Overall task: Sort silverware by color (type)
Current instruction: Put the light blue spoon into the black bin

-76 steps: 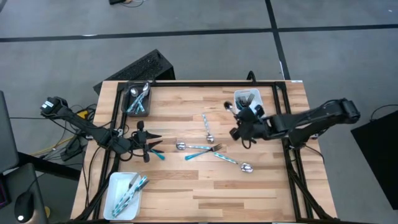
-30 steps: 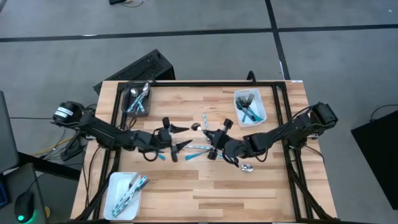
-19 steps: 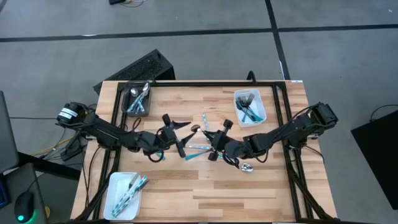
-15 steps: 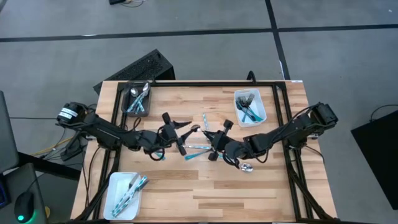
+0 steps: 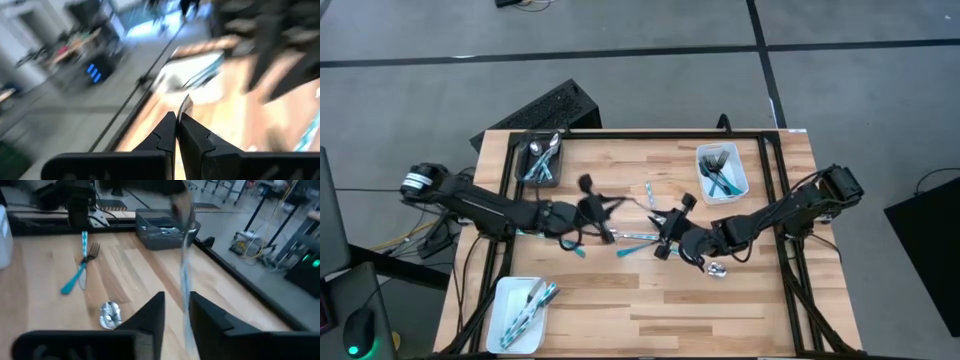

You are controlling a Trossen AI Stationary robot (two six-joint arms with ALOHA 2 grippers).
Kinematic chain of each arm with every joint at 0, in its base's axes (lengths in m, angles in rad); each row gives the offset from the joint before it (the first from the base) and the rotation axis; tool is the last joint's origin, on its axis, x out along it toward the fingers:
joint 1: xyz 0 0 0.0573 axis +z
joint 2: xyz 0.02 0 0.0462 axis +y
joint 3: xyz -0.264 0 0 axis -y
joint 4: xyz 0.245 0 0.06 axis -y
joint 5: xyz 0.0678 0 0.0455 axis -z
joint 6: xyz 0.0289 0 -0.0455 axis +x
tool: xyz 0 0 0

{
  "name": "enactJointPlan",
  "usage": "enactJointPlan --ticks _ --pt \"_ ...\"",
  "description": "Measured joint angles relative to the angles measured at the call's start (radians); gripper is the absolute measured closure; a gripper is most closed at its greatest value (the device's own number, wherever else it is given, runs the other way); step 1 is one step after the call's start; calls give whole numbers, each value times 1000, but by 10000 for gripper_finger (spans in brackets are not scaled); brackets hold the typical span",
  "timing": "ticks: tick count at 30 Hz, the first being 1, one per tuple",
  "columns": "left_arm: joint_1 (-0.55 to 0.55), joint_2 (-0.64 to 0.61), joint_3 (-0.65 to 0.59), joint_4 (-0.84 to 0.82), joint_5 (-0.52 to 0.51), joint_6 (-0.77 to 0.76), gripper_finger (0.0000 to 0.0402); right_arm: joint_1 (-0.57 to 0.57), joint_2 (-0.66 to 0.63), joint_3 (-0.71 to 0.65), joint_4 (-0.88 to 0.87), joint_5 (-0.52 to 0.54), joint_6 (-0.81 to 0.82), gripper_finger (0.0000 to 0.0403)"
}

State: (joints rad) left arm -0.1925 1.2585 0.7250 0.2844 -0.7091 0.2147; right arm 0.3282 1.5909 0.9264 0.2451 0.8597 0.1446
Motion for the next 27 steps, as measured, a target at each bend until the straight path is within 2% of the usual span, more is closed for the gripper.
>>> enactJointPlan --ticks 3,6,8,11,15,19,25,27 --pt "32 -102 120 -435 -80 -117 401 -1 0 0 -2 0 52 260" --pt "98 -160 243 -837 -94 -253 401 -17 0 0 -1 0 65 235" --pt "161 -184 313 -1045 -71 -322 401 -26 0 0 0 0 67 224" --pt "289 -192 381 -1251 -11 -348 401 -40 0 0 -1 -21 93 215" --pt "470 -191 404 -1329 3 -259 401 -49 0 0 -3 -95 126 216" --pt "638 -169 404 -1325 77 -115 401 -50 0 0 -3 -103 128 221" --pt "822 -103 404 -1320 87 40 401 -82 0 0 -4 -103 136 222" --pt "869 -75 404 -1327 126 53 401 -96 0 0 -5 -104 157 222"
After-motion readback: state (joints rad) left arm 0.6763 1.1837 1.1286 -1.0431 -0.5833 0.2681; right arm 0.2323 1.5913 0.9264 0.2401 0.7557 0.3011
